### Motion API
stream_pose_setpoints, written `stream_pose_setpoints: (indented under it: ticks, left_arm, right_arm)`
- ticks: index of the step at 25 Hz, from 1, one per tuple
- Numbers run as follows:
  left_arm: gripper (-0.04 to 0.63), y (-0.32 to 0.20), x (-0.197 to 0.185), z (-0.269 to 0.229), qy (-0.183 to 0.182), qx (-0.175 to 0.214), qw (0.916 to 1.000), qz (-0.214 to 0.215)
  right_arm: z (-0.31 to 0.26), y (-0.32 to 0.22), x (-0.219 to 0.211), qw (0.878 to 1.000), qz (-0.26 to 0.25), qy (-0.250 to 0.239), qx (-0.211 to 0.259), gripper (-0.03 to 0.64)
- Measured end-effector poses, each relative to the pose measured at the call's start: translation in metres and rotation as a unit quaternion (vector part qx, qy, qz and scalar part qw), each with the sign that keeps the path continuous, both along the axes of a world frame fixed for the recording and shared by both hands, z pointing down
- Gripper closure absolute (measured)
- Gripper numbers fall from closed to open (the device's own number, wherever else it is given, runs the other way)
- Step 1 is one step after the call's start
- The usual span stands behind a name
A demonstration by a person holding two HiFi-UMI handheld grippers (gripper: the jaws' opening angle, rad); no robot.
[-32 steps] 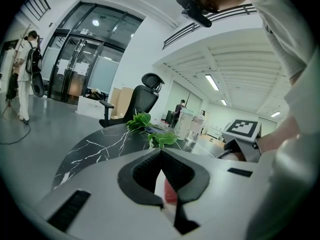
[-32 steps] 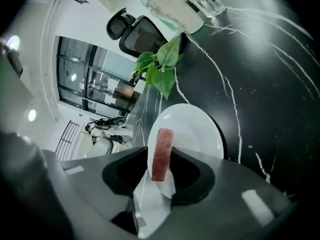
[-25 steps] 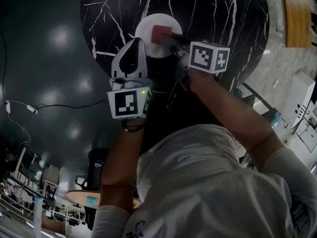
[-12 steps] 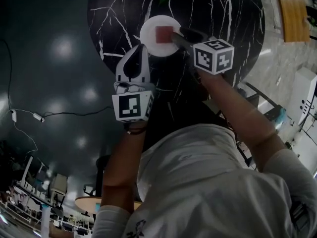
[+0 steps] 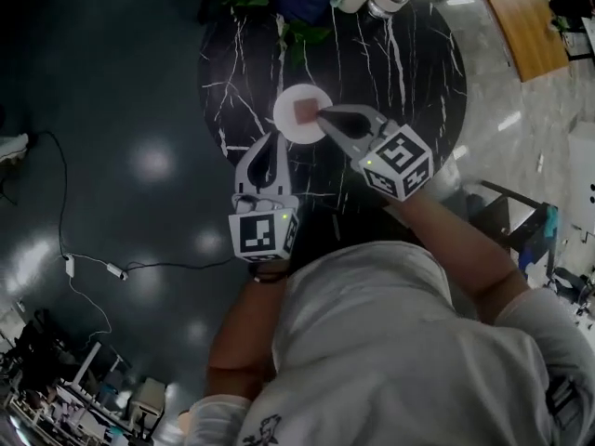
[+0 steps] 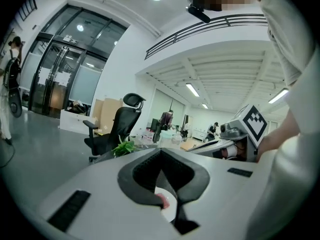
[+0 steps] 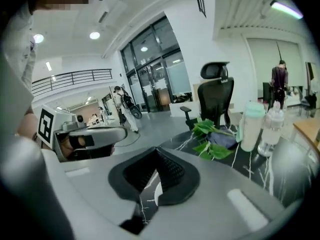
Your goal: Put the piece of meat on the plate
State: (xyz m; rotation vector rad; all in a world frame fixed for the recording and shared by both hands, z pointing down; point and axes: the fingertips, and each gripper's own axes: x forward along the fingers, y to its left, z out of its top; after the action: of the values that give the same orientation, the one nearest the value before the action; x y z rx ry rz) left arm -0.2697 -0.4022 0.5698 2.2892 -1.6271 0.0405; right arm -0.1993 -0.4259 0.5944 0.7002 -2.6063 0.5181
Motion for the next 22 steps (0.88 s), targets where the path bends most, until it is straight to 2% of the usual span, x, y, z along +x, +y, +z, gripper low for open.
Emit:
stream_pose_setpoints:
  ticks: [6, 9, 13, 16, 19, 22]
  left_arm:
    - [0.589, 0.025, 0.023, -0.106, 0.025, 0.029, 0.9991, 0.018]
    - [0.589, 0.043, 0.046, -0.147, 0.037, 0.037, 0.9981, 0.032]
    - [0.589, 0.077, 0.079, -0.178, 0.036, 0.053, 0.9970, 0.043]
    - [0.589, 0.099, 0.094, -0.194, 0.028, 0.067, 0.9968, 0.035]
    - [0.589, 0.121, 0.105, -0.205, 0.012, 0.076, 0.9970, 0.008]
    - [0.589, 0.147, 0.134, -0.208, -0.001, 0.072, 0.9973, 0.008]
  right_arm:
    - [-0.109, 0.045, 0.013, 0.996, 0.001, -0.049, 0.069, 0.614]
    - [-0.153, 0.076, 0.028, 0.992, 0.008, -0.057, 0.114, 0.614]
    - [-0.205, 0.115, 0.050, 0.985, 0.017, -0.099, 0.139, 0.614]
    - [-0.231, 0.139, 0.070, 0.977, 0.014, -0.114, 0.178, 0.614]
    - [-0.240, 0.160, 0.090, 0.976, -0.007, -0.121, 0.182, 0.614]
    - [-0.242, 0.180, 0.111, 0.976, -0.035, -0.122, 0.177, 0.614]
